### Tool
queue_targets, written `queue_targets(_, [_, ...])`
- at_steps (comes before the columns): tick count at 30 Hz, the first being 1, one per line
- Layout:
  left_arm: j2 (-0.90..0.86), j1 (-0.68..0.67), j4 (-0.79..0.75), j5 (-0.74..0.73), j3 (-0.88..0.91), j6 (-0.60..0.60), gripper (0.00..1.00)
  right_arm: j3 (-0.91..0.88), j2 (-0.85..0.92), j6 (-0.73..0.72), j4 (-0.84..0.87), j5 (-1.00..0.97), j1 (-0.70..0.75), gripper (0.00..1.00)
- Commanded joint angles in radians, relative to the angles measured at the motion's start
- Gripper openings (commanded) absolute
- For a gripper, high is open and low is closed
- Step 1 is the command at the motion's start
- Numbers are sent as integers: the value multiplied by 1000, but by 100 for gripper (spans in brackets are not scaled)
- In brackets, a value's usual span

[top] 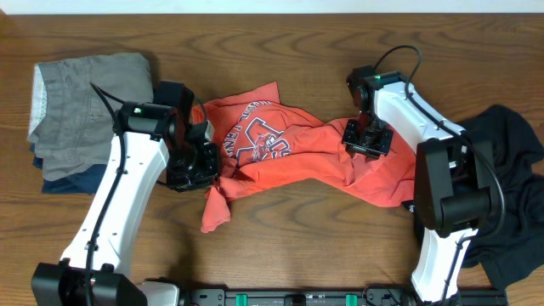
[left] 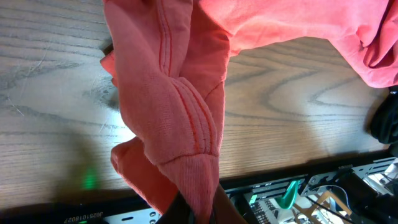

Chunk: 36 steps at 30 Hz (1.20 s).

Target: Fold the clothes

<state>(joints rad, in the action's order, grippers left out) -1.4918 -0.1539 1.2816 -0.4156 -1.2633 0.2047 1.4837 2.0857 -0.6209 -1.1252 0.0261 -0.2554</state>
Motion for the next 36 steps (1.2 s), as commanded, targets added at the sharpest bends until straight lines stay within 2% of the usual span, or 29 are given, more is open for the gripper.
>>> queue_targets(1, [15,-3,3,5,3,-14,6,-4,-14,-15,-5,-21,1,17])
queue_targets(3, [15,-3,3,5,3,-14,6,-4,-14,-15,-13,-22,14,1])
queue_targets(13, [15,-3,3,5,3,-13,6,17,-41,-10,-89,-30,68,1])
queue_targets(22, [15,-3,-5,5,3,-13,6,29,-292,25,-169,-52,145,1])
queue_targets(26, [15,-3,-8,5,3,-13,6,27,-324,77,-248,-63,146,1])
queue_targets(30, [15,-3,-6,5,3,-13,6,-41,-316,76,-306,-105,133,1])
queue_targets(36, [15,-3,-5,5,3,-13,6,-237,-316,53,-192,-105,121,1])
